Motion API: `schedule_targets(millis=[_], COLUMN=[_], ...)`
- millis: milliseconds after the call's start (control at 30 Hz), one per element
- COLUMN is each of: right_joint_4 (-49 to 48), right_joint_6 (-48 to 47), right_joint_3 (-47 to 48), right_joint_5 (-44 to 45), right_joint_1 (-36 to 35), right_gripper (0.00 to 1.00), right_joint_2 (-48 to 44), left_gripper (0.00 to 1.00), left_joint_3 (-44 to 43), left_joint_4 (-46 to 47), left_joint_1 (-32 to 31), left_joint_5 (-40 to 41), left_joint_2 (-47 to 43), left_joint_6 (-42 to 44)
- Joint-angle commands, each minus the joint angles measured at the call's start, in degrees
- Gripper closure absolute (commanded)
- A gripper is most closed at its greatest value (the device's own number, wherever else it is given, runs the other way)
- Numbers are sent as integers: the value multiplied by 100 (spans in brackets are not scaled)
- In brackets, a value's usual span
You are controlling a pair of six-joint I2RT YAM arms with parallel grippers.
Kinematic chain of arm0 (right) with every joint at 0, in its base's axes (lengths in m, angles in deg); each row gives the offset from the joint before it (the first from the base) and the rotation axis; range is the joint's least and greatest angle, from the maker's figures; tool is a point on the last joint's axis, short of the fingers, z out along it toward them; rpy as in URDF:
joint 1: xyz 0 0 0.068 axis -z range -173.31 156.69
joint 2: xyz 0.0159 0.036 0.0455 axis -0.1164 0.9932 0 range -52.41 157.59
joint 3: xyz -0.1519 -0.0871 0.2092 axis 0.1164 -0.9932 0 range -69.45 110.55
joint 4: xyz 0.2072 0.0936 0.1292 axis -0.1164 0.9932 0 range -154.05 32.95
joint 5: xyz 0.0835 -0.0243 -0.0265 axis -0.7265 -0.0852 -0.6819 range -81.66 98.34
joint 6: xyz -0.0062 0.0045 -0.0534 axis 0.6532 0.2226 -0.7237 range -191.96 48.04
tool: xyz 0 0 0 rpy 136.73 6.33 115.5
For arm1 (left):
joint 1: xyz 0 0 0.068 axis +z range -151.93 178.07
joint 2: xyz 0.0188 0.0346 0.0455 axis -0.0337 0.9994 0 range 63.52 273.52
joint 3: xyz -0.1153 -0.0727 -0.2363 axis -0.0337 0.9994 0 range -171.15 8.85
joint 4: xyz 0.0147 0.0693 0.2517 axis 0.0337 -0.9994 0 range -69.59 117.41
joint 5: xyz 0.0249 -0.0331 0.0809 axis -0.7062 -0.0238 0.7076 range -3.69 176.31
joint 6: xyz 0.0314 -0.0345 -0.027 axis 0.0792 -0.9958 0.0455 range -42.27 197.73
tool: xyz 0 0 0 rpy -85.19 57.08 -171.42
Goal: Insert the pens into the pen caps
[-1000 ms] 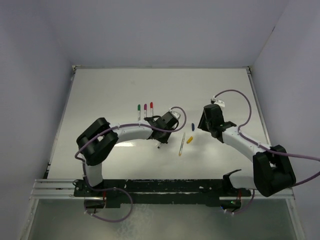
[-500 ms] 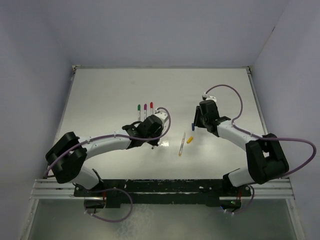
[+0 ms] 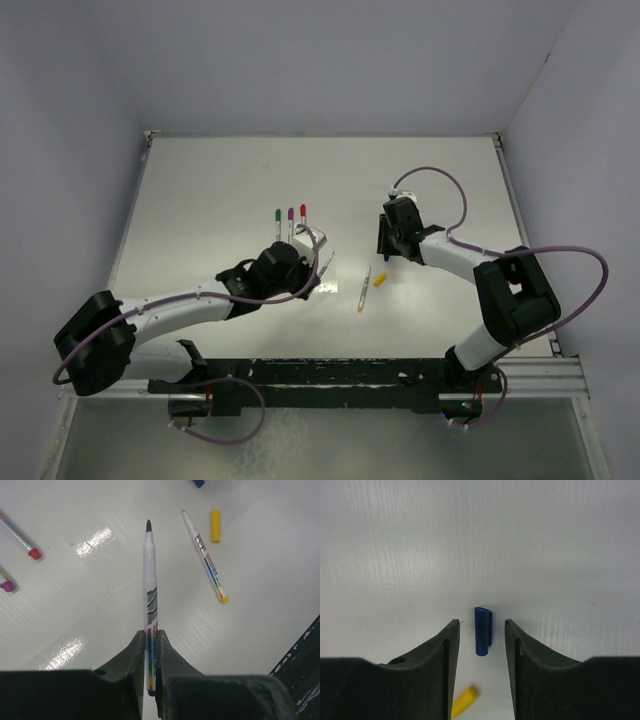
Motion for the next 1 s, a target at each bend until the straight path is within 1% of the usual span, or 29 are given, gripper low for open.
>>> schedule_targets(millis=[0,100,367,667,733,867,933,967], right_joint_4=[259,315,402,548,612,691,741,780], right_joint_6=[12,38,104,160,191,254,263,262], right_joint_3=[308,334,343,349,360,335,325,317], right_joint_5=[256,263,240,349,386,417,417,417], right_joint_1=[-19,-27,-62,-89,-97,-107,-115,-115], right_gripper=[57,58,59,62,66,80,90,98], right_joint_2=[99,184,357,529,616,716,776,796], left_gripper=[100,100,100,100,100,100,100,100], left_joint_3=[384,466,521,544,539,525,507,489], left_joint_4=[1090,1143,1280,1311,1306,1304,1281,1269], left_joint_1=[0,-5,-4,-5,2,-3,-4,0], left_joint_5=[-425,-490,-649,-567,-560,-499,-479,-464], left_joint_2=[-635,-768,-758,-796,-782,-777,-765,-759], left_joint_6=[256,267,193,133,111,81,90,92])
